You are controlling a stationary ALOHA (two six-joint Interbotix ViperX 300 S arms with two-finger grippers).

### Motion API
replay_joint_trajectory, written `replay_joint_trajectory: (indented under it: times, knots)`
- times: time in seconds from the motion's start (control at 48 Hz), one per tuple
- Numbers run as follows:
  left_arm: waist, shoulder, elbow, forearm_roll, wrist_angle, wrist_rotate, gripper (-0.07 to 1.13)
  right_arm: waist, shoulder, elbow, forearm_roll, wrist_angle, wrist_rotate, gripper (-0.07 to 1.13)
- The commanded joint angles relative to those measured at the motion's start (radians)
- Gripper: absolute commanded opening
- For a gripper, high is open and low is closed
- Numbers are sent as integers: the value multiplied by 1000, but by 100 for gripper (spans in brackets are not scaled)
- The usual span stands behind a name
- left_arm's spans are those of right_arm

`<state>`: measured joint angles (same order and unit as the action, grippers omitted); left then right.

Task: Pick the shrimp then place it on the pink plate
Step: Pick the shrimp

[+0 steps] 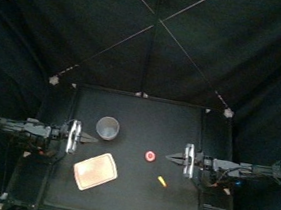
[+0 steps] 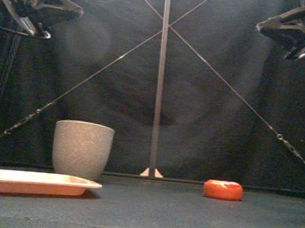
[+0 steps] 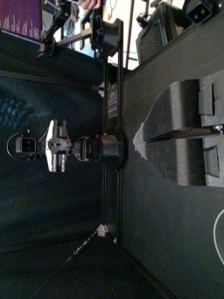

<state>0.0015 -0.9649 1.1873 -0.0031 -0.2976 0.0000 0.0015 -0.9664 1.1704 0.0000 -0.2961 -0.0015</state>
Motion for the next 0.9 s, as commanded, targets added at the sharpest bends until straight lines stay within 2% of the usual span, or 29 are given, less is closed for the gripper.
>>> replay_joint_trajectory:
  times: [0.021, 0.104, 0.167, 0.229, 0.292, 0.417, 0.625, 0.75, 0.896]
  knots:
    - [2, 12, -29, -9, 17, -2, 3, 14, 29, -5, 29, -2, 23, 6]
    - [2, 12, -35, -15, 37, -2, 3, 17, 63, -5, 115, 3, 67, 7]
    - [2, 12, -38, -21, 44, -3, 3, 12, 98, -11, 215, 20, 120, 9]
    - [2, 12, -38, -28, 46, -2, 3, 12, 141, -20, 322, 72, 179, 13]
    - [2, 12, -37, -31, 46, -2, 3, 15, 170, -29, 373, 141, 212, 20]
    - [6, 12, -32, -31, 46, 2, 3, 29, 215, -43, 391, 258, 225, 42]
    - [11, 12, -25, -31, 46, -2, 3, 69, 270, -48, 430, 281, 232, 77]
    - [12, 14, -23, -31, 46, -2, 3, 94, 295, -52, 426, 371, 230, 84]
    - [23, 14, -29, -31, 44, -2, 3, 110, 299, -61, 462, 598, 235, 84]
